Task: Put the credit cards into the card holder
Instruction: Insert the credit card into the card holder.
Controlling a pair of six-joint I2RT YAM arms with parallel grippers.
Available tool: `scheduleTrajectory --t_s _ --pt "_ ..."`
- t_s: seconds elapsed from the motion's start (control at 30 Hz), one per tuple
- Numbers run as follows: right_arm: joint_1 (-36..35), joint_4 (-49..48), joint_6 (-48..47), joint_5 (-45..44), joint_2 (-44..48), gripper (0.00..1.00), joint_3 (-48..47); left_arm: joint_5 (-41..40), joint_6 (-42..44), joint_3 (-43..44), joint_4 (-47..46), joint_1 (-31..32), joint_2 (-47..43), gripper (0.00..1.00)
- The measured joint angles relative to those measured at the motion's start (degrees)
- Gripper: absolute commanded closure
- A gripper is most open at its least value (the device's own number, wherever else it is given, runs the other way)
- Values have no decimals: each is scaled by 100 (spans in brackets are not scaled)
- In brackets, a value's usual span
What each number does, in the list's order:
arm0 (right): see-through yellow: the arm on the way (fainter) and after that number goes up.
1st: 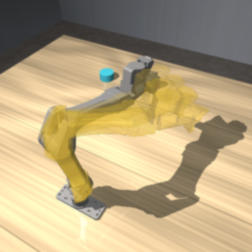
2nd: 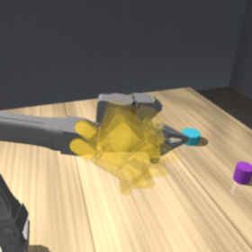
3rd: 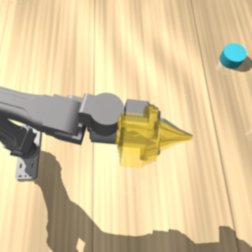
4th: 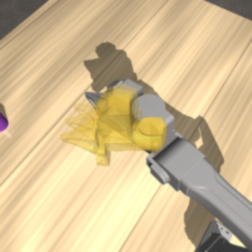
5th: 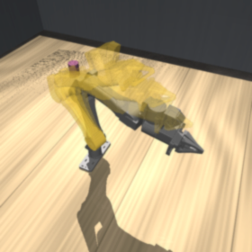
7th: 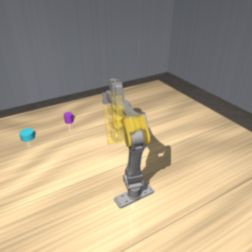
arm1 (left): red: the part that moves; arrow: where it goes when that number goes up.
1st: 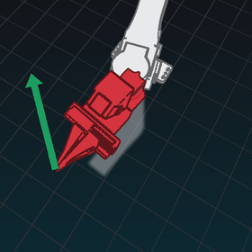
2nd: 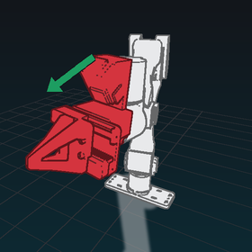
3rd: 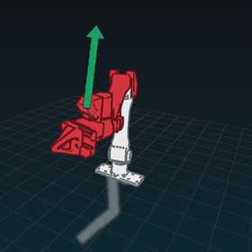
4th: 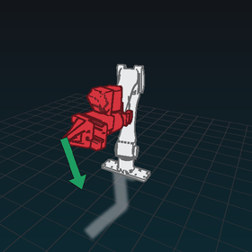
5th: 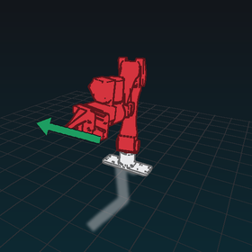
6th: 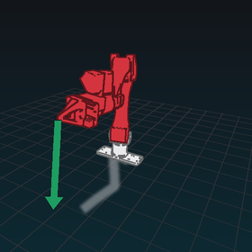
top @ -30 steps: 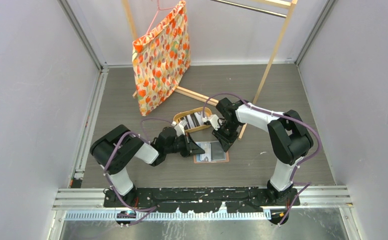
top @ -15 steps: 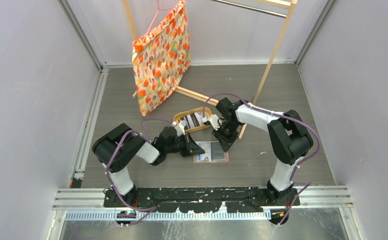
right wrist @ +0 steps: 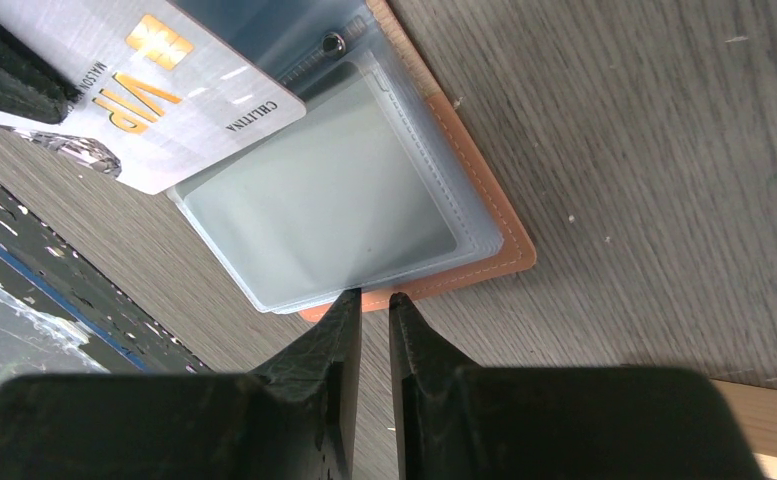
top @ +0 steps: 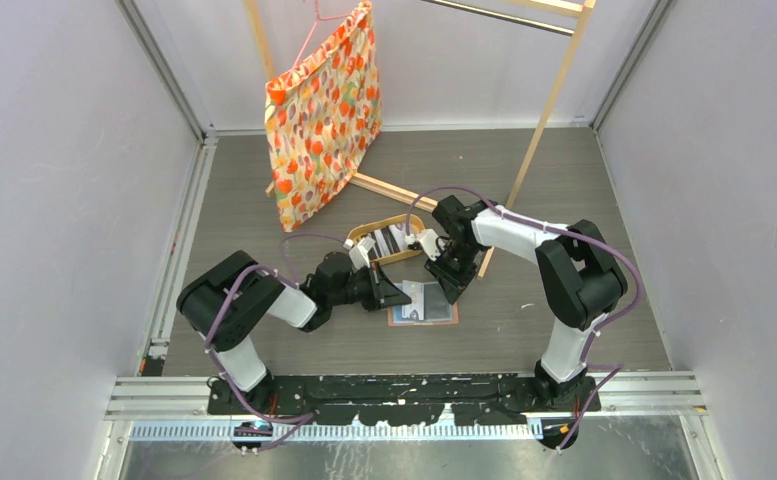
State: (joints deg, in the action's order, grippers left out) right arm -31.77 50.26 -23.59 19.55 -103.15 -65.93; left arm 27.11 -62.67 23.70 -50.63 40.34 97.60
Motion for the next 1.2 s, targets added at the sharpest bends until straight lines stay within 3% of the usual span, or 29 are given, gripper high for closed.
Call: scheduleTrajectory --t_s 1.2 --pt "-35 35 -2 -55 -2 79 -9 229 -186 153 79 -35 343 99"
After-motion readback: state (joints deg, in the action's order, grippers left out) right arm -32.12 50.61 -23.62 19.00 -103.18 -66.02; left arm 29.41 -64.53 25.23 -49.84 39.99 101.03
